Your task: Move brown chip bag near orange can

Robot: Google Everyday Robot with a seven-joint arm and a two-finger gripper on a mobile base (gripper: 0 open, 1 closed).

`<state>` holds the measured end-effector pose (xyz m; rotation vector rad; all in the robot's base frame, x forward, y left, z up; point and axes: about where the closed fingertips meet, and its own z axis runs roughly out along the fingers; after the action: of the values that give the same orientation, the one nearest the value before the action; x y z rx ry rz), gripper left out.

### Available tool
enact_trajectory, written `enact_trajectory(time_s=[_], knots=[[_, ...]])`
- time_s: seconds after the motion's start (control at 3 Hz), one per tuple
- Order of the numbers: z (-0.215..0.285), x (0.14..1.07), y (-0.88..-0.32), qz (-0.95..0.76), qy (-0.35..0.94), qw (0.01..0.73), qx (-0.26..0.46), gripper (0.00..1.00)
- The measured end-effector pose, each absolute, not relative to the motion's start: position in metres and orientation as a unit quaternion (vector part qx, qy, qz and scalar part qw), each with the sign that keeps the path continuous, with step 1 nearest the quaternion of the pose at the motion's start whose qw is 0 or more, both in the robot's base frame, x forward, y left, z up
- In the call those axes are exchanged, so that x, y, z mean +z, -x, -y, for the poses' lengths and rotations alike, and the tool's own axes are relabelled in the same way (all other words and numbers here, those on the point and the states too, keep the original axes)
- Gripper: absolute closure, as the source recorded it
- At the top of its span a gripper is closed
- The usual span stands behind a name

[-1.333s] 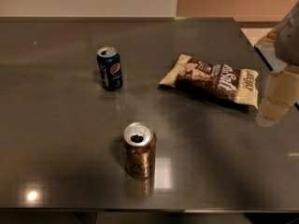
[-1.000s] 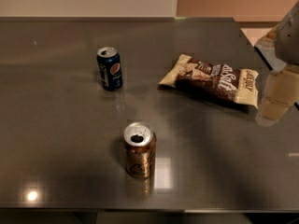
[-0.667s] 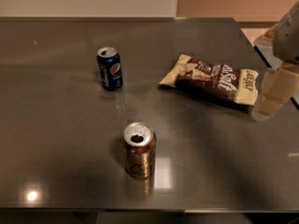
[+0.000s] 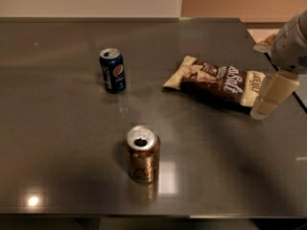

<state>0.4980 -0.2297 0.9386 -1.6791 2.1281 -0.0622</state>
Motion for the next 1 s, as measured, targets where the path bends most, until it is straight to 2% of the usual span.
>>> enact_trajectory(time_s=[1.0], knots=[[0.227,0.874,-0.564,-0.75,0.625,0.213,-0.039,0.0]])
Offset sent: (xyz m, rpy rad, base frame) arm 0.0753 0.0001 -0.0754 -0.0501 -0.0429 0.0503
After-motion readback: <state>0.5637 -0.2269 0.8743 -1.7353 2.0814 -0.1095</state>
